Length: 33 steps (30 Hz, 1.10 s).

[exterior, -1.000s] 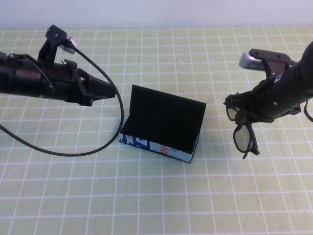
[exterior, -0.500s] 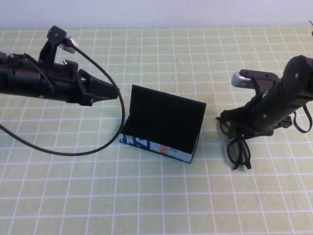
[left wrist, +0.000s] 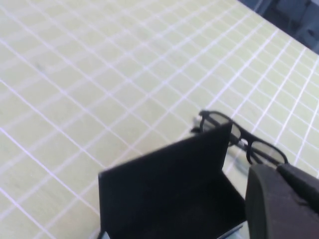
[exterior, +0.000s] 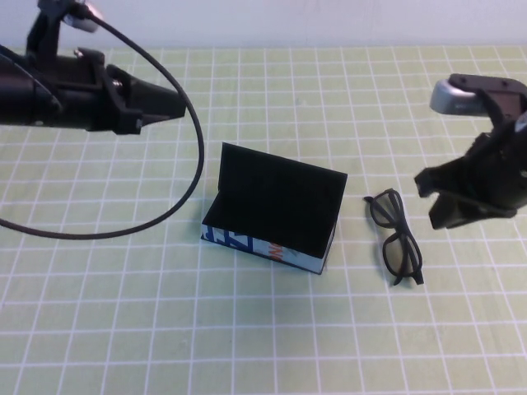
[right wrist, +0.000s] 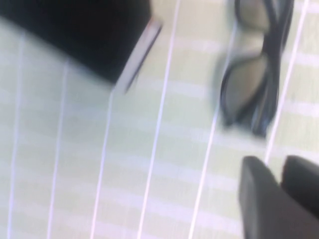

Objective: Take glasses out of glasses case

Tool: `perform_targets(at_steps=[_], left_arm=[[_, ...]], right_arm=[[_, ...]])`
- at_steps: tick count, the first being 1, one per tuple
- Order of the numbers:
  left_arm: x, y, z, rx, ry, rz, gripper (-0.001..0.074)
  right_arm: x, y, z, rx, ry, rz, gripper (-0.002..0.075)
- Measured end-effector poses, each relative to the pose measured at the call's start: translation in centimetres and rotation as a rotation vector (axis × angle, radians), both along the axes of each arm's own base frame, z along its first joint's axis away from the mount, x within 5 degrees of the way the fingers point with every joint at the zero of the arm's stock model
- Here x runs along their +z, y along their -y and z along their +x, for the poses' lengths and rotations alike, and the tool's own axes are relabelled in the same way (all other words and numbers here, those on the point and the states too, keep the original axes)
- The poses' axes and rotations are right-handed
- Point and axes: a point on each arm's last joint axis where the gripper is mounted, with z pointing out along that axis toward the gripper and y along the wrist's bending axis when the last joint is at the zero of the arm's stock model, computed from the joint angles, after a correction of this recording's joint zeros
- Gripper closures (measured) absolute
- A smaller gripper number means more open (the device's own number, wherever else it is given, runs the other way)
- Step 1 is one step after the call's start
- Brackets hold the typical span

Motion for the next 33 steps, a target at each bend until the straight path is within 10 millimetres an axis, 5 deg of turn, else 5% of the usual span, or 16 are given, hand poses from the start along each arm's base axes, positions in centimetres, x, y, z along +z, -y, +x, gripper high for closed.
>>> perform_targets(at_steps=[5,10,20,26,33], left_arm=[[4.4,-0.6,-3.9,0.071,0.122,0.018,0.0739],[5.9,-1.7,-9.4,0.21,0.228,0.016,0.0739],[1.3,-4.4,-20.6,0.507,0.403,0.002,0.0739],[-2.8,-5.8,-24.9,0.669,0.487,-0.066,0.0739],[-8.6,-7.4,-26.8,0.85,0.516,-0.09,0.0739]], right_arm=[[3.1,1.6,-7.4,0.032,0.087,0.026,0.0727],[4.5,4.2,-15.7,0.028,0.219,0.073,0.074],[3.4,8.3,-28.7,0.026,0.559,0.191,0.0742],[1.4,9.1,-30.9,0.009,0.709,0.242,0.0742],[-1.5,8.8,-28.1,-0.071,0.964,0.313,0.0742]])
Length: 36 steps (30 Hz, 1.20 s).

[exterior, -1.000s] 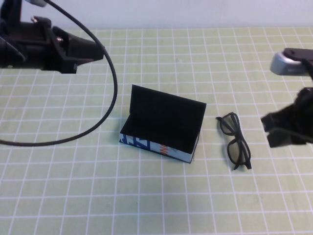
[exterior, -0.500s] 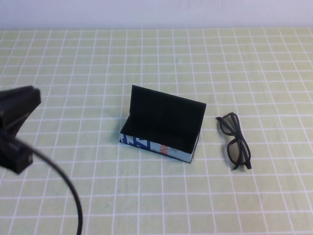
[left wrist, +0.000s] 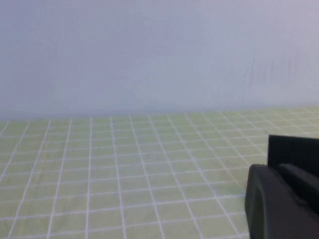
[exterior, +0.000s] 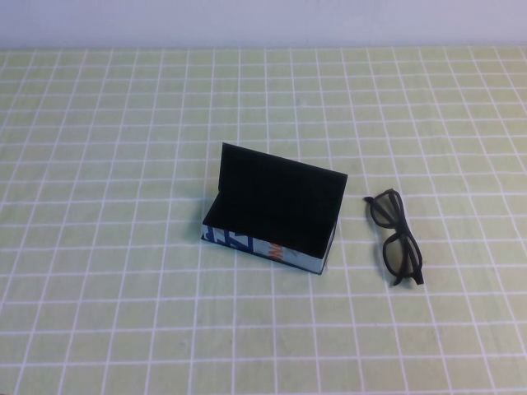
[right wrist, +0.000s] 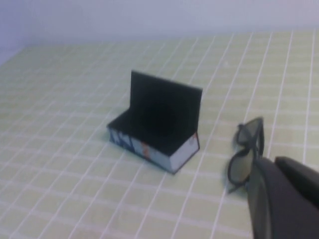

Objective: Take glasses out of glasses case

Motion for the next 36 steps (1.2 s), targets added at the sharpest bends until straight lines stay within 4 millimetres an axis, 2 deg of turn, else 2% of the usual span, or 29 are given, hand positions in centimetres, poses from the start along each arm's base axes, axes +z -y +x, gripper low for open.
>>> perform_targets(at_steps=[4,6,11,21,29,36], left_arm=[[-3.4,-0.5,0.1,0.06,-0.061,-0.006,0.0739],[-4.1,-0.7,0.1,0.074,-0.079,-0.005,0.0739],[-4.1,-0.7,0.1,0.078,-0.077,-0.031,0.0739],[-4.1,-0.7,0.1,0.077,-0.076,-0.046,0.0739],[-4.1,-0.7,0.1,0.077,-0.076,-0.046,0.0739],[-4.1,-0.7,0.1,0.076,-0.077,-0.046,0.0739]], right_arm=[[-1.8,0.1,2.1,-0.083,0.143,0.064,0.0742],[-2.6,0.3,2.9,-0.131,0.218,0.103,0.0743],[-4.7,0.6,3.7,-0.186,0.273,0.133,0.0743],[-8.4,0.1,4.0,-0.148,0.087,0.056,0.0743],[-8.9,0.1,3.9,-0.143,0.092,-0.016,0.0743],[-9.2,1.2,4.1,-0.322,0.083,-0.091,0.0743]])
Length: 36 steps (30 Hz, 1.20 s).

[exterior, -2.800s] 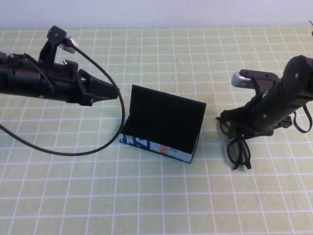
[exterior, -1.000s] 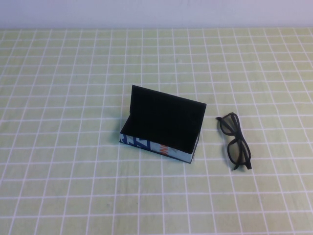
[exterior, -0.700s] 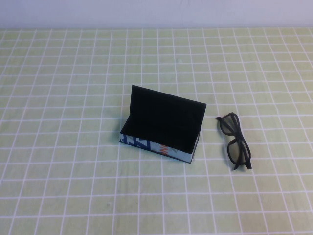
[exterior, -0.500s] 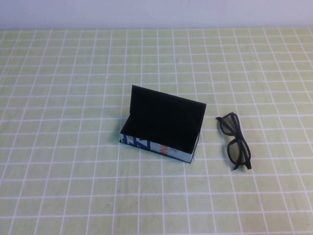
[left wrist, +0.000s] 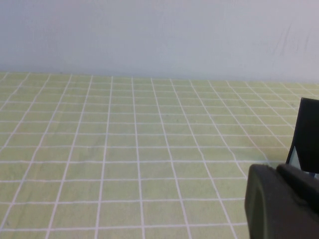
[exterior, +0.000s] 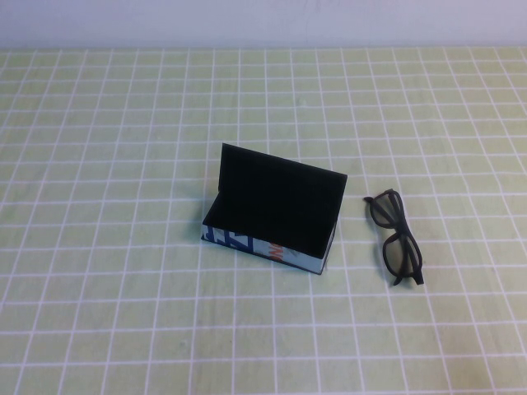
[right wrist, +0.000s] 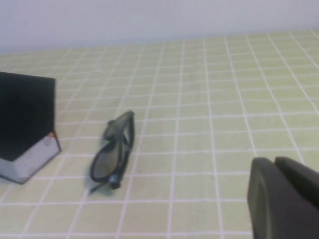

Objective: Take glasses out of glasses case

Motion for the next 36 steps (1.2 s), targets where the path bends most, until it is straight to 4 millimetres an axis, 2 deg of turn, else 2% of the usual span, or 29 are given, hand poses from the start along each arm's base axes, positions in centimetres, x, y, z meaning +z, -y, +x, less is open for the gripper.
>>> perform_targets(at_steps=[7,31,36], left_arm=[[0.0,0.02,0.0,-0.002,0.0,0.0,0.0739],[-0.01,0.03,-0.01,-0.004,-0.001,0.0,0.0739],[-0.2,-0.03,-0.01,-0.004,-0.003,0.134,0.0739]], right_arm=[[-1.0,0.24,-0.14,-0.053,-0.111,-0.015,0.0743],[-1.03,0.26,-0.15,-0.057,-0.115,-0.015,0.0743],[-1.03,0.26,-0.15,-0.057,-0.115,-0.015,0.0743]])
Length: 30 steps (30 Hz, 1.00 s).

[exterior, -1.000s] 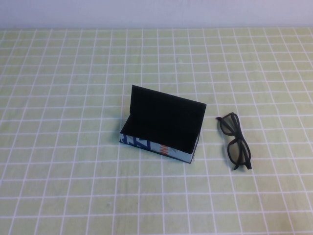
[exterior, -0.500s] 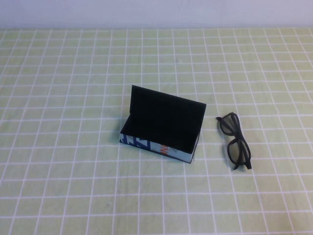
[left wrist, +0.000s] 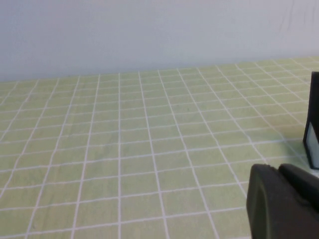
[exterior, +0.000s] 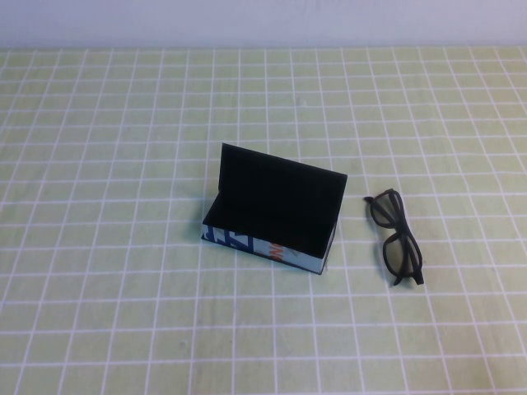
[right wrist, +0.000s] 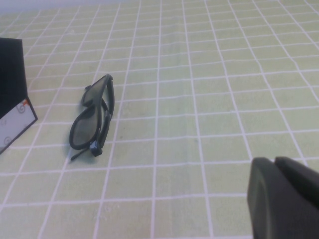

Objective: Take glasses out of glasses case

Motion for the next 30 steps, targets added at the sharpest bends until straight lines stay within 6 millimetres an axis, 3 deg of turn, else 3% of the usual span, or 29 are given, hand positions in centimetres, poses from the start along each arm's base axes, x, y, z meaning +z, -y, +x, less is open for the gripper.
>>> perform_targets(at_steps=[14,20,30], left_arm=[[-0.9,-0.7,-0.6,0.075,-0.068,0.013,0.0739],[-2.1,-0.7,-1.0,0.073,-0.204,0.034,0.0739],[-2.2,-0.7,-1.0,0.075,-0.217,0.02,0.0739]], right_arm=[[0.0,0.0,0.0,0.0,0.0,0.0,0.0743],[0.0,0.0,0.0,0.0,0.002,0.0,0.0743],[0.0,0.0,0.0,0.0,0.002,0.0,0.0743]])
